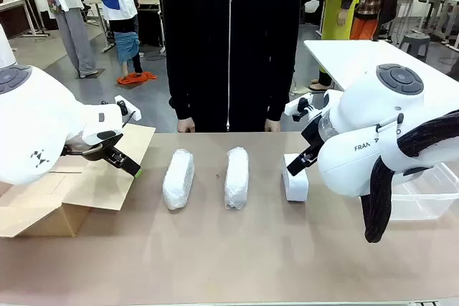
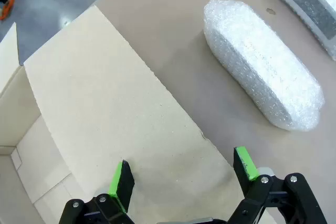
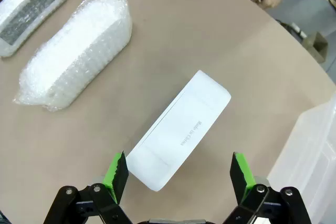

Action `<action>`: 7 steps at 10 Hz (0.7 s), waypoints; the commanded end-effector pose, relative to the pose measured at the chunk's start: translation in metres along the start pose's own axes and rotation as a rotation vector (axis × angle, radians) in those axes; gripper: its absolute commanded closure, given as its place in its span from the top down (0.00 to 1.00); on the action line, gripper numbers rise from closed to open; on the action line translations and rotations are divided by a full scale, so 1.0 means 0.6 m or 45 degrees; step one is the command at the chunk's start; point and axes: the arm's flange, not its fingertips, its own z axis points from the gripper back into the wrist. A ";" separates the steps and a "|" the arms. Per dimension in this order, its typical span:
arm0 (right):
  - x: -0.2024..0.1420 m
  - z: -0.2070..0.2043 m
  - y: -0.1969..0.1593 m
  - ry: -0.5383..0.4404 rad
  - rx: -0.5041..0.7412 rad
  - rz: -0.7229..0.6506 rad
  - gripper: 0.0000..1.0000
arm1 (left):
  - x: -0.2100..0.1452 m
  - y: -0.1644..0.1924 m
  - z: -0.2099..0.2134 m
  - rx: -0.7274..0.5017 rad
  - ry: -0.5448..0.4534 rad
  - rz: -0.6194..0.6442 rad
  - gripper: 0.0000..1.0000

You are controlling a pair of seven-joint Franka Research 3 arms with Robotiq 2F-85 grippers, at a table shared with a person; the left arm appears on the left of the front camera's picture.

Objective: Separate and place wrapped and unwrapped clocks.
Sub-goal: Pick up the Digital clock indicated by the person.

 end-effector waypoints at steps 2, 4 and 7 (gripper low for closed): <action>0.000 0.000 0.000 0.000 0.000 0.000 1.00 | 0.000 0.000 0.000 0.000 0.000 0.000 1.00; 0.000 0.000 0.000 0.000 0.000 0.000 1.00 | 0.000 0.000 0.000 0.000 0.000 0.000 1.00; 0.000 0.000 0.000 0.000 0.000 0.000 1.00 | 0.000 0.000 0.000 0.000 0.000 0.000 1.00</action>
